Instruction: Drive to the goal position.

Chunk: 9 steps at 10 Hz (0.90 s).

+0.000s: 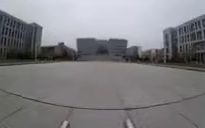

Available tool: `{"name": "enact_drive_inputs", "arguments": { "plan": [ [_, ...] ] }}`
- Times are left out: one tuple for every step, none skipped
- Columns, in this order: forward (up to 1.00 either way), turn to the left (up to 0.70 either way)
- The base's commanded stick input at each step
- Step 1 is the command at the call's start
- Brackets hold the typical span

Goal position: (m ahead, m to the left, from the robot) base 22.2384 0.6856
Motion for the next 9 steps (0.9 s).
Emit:
{"name": "enact_drive_inputs", "arguments": {
  "plan": [
    [1.0, 0.0],
    [1.0, -0.23],
    [1.0, -0.39],
    [1.0, -0.37],
    [1.0, 0.0],
    [1.0, -0.03],
    [1.0, -0.22],
    [1.0, -0.4],
    [1.0, -0.4]
  ]
}}
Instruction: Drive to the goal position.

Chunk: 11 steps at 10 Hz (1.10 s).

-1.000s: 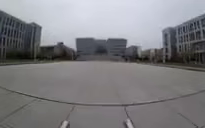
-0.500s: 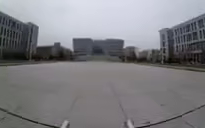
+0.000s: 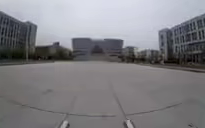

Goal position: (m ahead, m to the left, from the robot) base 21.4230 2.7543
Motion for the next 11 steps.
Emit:
{"name": "enact_drive_inputs", "arguments": {
  "plan": [
    [1.0, -0.4],
    [1.0, -0.39],
    [1.0, -0.35],
    [1.0, -0.04],
    [1.0, 0.0],
    [1.0, 0.0],
    [1.0, 0.0],
    [1.0, 0.0],
    [1.0, 0.0],
    [1.0, 0.0],
    [1.0, 0.0]
  ]
}}
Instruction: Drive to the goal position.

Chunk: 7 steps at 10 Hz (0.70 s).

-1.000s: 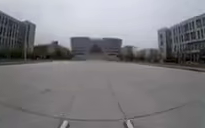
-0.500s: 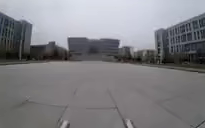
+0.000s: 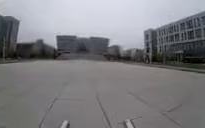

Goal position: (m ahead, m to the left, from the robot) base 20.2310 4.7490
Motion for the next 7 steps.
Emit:
{"name": "enact_drive_inputs", "arguments": {
  "plan": [
    [1.0, 0.0],
    [1.0, 0.0],
    [1.0, 0.0],
    [1.0, 0.0],
    [1.0, 0.0],
    [1.0, 0.0],
    [1.0, 0.0]
  ]
}}
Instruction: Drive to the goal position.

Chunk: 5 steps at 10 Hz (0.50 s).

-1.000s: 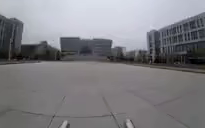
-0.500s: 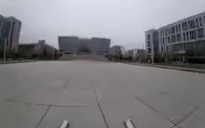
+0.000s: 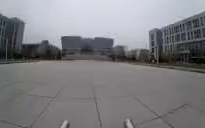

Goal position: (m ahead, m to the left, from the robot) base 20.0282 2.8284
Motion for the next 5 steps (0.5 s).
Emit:
{"name": "enact_drive_inputs", "arguments": {
  "plan": [
    [1.0, 0.0],
    [1.0, 0.0],
    [1.0, 0.0],
    [1.0, 0.0],
    [1.0, 0.0]
  ]
}}
